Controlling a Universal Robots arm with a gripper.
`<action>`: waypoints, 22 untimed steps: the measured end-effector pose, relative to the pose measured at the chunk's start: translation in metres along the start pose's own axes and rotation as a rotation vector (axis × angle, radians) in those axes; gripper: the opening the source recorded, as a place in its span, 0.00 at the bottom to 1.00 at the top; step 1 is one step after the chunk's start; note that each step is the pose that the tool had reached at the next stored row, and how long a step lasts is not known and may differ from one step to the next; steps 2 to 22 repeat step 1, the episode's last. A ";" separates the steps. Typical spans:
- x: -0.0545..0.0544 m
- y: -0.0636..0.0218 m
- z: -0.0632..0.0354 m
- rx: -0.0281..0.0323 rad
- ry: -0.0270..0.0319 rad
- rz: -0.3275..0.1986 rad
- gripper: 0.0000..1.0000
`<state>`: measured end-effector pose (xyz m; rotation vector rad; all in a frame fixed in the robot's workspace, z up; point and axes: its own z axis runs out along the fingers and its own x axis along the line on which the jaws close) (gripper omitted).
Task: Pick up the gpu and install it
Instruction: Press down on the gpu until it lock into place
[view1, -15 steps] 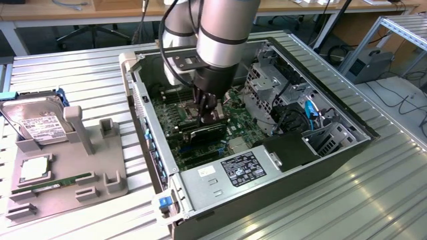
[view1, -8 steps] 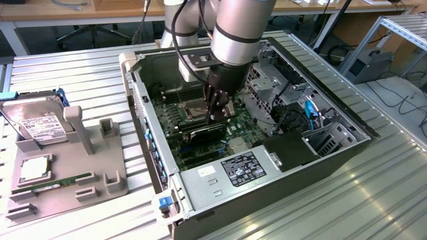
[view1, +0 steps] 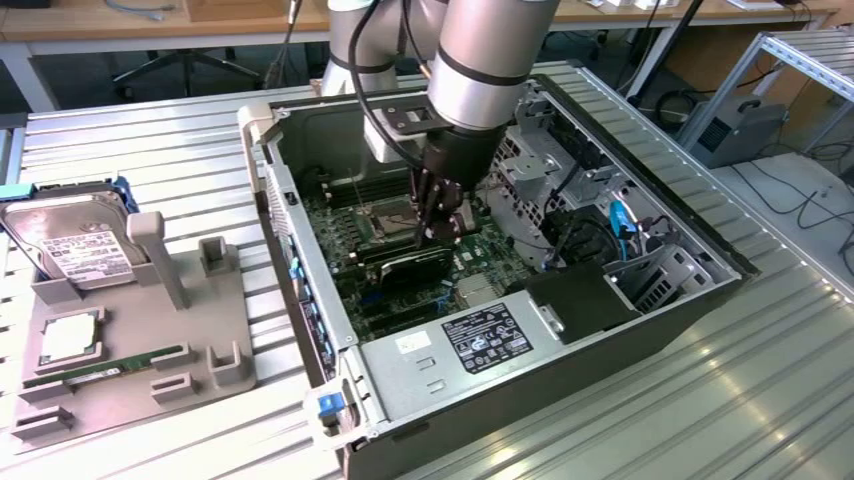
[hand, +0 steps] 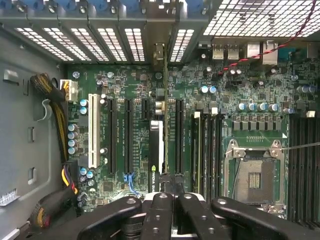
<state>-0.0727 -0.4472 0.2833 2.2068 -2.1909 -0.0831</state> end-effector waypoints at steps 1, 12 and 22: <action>0.000 0.0000 0.0000 0.0000 0.0000 0.000 0.11; 0.000 0.0000 0.0000 0.0000 0.0000 0.000 0.11; 0.000 0.0000 0.0000 0.0000 0.0000 0.000 0.11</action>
